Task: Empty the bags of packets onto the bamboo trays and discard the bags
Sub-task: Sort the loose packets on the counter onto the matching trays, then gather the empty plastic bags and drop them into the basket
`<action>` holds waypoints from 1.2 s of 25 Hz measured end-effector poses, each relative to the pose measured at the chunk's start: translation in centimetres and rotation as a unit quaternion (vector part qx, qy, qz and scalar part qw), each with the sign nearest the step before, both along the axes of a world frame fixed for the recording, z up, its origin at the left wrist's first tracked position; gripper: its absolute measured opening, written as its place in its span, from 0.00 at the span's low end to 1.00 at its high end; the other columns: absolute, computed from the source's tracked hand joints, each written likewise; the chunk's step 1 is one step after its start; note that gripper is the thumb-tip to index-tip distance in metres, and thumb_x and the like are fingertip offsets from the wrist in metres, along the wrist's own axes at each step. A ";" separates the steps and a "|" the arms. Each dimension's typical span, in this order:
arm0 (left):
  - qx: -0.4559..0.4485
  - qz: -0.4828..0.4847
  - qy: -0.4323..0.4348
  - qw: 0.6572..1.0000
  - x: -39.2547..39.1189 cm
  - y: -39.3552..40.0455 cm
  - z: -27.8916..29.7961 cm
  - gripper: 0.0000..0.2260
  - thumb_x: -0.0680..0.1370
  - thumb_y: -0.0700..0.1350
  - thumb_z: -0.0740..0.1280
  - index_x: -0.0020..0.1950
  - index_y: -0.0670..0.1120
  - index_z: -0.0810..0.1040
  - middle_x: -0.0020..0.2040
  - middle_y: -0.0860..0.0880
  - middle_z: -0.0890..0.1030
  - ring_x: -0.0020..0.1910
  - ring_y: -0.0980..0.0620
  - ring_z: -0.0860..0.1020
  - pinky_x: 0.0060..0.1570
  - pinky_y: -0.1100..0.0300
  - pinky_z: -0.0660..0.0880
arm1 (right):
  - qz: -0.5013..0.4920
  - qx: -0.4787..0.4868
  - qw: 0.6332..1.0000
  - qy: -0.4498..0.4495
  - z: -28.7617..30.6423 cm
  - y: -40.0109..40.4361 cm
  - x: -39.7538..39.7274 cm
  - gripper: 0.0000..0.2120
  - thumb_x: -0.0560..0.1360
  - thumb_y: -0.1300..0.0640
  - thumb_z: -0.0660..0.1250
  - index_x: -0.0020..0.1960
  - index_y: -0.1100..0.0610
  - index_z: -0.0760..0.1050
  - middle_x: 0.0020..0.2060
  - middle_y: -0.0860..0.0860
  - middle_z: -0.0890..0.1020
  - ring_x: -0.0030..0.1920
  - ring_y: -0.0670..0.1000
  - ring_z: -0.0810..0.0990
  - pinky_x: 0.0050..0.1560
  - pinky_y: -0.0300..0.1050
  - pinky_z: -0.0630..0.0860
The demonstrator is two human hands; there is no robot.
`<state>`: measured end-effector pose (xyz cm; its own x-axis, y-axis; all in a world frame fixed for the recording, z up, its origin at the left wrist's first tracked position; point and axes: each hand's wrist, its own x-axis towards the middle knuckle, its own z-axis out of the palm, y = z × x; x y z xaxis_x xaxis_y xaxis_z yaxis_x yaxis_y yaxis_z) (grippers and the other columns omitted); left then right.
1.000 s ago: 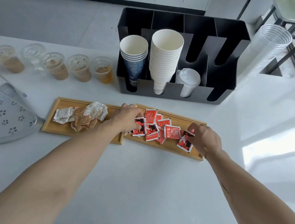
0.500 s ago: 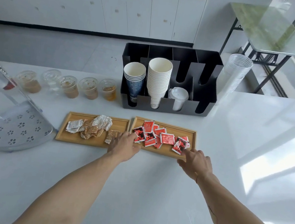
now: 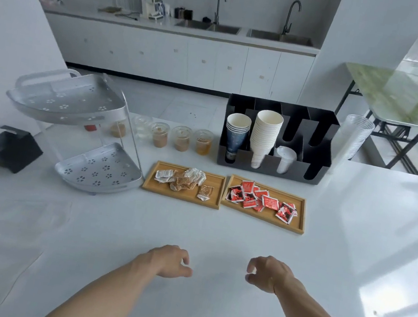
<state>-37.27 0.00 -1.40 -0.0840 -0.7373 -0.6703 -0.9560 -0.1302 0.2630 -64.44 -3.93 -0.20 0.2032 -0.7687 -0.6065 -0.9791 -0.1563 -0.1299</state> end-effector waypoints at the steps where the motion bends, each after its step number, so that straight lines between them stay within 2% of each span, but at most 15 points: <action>1: 0.006 0.009 -0.001 1.000 1.5 1.2 0.1 0.24 0.74 0.62 0.62 0.66 0.53 0.73 0.65 0.51 0.74 0.63 0.50 0.73 0.62 0.54 0.71 | 0.012 0.002 1.000 -0.002 0.0 0.8 1.7 0.17 0.75 0.44 0.61 0.62 0.45 0.76 0.59 0.49 0.81 0.60 0.52 0.79 0.56 0.44 0.75; 7: -0.011 0.119 0.023 0.993 11.8 10.6 0.3 0.21 0.75 0.61 0.62 0.65 0.53 0.74 0.63 0.52 0.77 0.60 0.51 0.75 0.59 0.56 0.73 | 0.128 0.007 0.992 -0.008 0.5 5.4 14.0 0.16 0.75 0.46 0.61 0.61 0.46 0.77 0.59 0.50 0.81 0.59 0.53 0.79 0.58 0.45 0.75; 11: -0.007 0.202 0.023 0.979 20.0 18.4 -0.5 0.21 0.74 0.61 0.62 0.62 0.53 0.76 0.62 0.52 0.78 0.58 0.50 0.77 0.59 0.54 0.74 | 0.215 0.019 0.976 -0.005 0.4 8.8 23.7 0.16 0.76 0.46 0.60 0.62 0.45 0.76 0.60 0.49 0.81 0.59 0.53 0.79 0.59 0.46 0.76; 18: 0.012 0.300 0.008 0.954 30.4 28.8 -0.9 0.17 0.75 0.57 0.64 0.60 0.50 0.78 0.60 0.48 0.80 0.58 0.48 0.78 0.58 0.56 0.75 | 0.323 0.018 0.946 -0.012 0.2 13.8 37.3 0.16 0.75 0.45 0.60 0.60 0.43 0.76 0.59 0.47 0.81 0.59 0.52 0.80 0.58 0.46 0.75; 24: 0.007 0.332 0.001 0.943 35.2 32.3 0.0 0.17 0.77 0.54 0.64 0.61 0.47 0.78 0.62 0.47 0.80 0.56 0.48 0.78 0.56 0.57 0.73 | 0.374 -0.016 0.927 -0.008 0.5 14.5 43.5 0.14 0.75 0.46 0.60 0.59 0.43 0.77 0.58 0.47 0.81 0.58 0.52 0.80 0.58 0.46 0.74; 30: 0.006 0.342 -0.015 0.939 39.7 30.4 0.7 0.20 0.76 0.57 0.64 0.64 0.49 0.75 0.64 0.49 0.77 0.60 0.49 0.75 0.55 0.56 0.71 | 0.380 -0.061 0.923 0.004 1.5 11.3 47.7 0.13 0.76 0.46 0.59 0.57 0.42 0.77 0.56 0.47 0.81 0.56 0.51 0.80 0.54 0.46 0.75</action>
<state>2.46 30.43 -0.69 0.4271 -0.6042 -0.6726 -0.6542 -0.7201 0.2314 -16.77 7.38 1.26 0.7083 -0.4677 -0.5287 -0.5810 -0.8117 -0.0602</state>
